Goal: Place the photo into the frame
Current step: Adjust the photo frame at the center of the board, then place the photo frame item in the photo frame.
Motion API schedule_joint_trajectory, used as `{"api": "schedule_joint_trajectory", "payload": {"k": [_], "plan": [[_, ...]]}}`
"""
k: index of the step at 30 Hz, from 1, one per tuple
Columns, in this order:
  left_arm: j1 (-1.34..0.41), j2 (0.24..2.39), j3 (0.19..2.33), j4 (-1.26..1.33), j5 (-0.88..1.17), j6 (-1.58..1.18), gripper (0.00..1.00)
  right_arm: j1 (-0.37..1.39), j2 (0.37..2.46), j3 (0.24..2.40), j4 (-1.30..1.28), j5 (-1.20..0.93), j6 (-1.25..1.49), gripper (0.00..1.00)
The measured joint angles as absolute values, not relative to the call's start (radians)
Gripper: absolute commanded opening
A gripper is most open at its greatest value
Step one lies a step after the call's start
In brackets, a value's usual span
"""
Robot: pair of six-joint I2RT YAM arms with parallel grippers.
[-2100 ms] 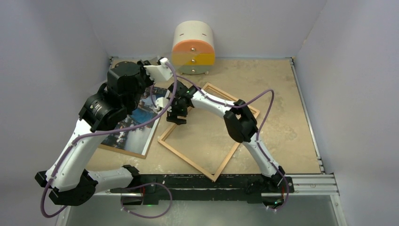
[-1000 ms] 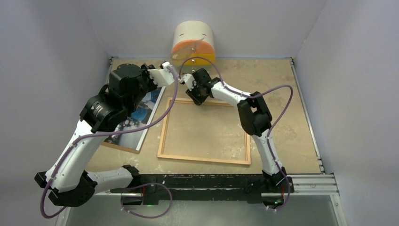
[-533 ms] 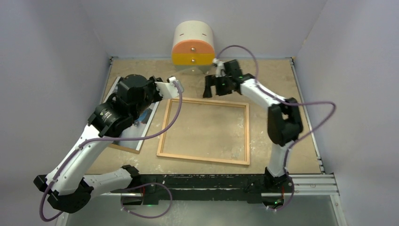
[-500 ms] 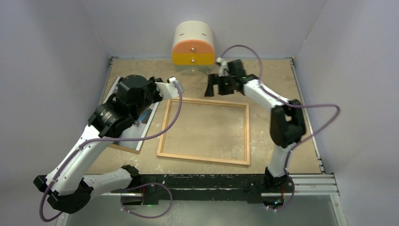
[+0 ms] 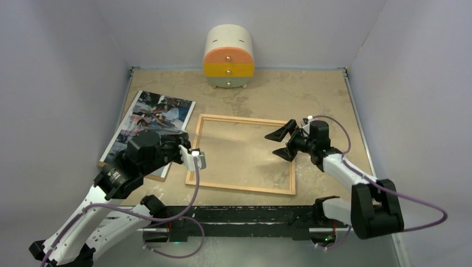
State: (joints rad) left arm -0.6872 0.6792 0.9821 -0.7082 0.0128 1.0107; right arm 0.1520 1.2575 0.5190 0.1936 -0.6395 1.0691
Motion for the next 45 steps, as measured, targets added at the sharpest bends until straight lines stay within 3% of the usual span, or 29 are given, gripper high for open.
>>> {"api": "schedule_joint_trajectory", "payload": {"k": [5,11,18,25,45], "plan": [[-0.687,0.617,0.949,-0.802,0.118,1.123,0.0,0.187,1.069,0.429,0.224,-0.623,1.251,0.99],[-0.687,0.58,0.948,-0.847,0.159,1.223,0.0,0.282,0.999,0.425,0.204,-0.589,1.319,0.99],[-0.687,0.635,0.955,-0.928,0.237,1.291,0.0,0.324,1.029,0.403,0.167,-0.575,1.352,0.99],[-0.687,0.538,0.899,-1.103,0.342,1.38,0.0,0.367,1.032,0.315,0.196,-0.547,1.411,0.99],[-0.687,0.53,0.789,-1.188,0.379,1.304,0.0,0.605,1.33,0.3,0.402,-0.463,1.493,0.99]]}}
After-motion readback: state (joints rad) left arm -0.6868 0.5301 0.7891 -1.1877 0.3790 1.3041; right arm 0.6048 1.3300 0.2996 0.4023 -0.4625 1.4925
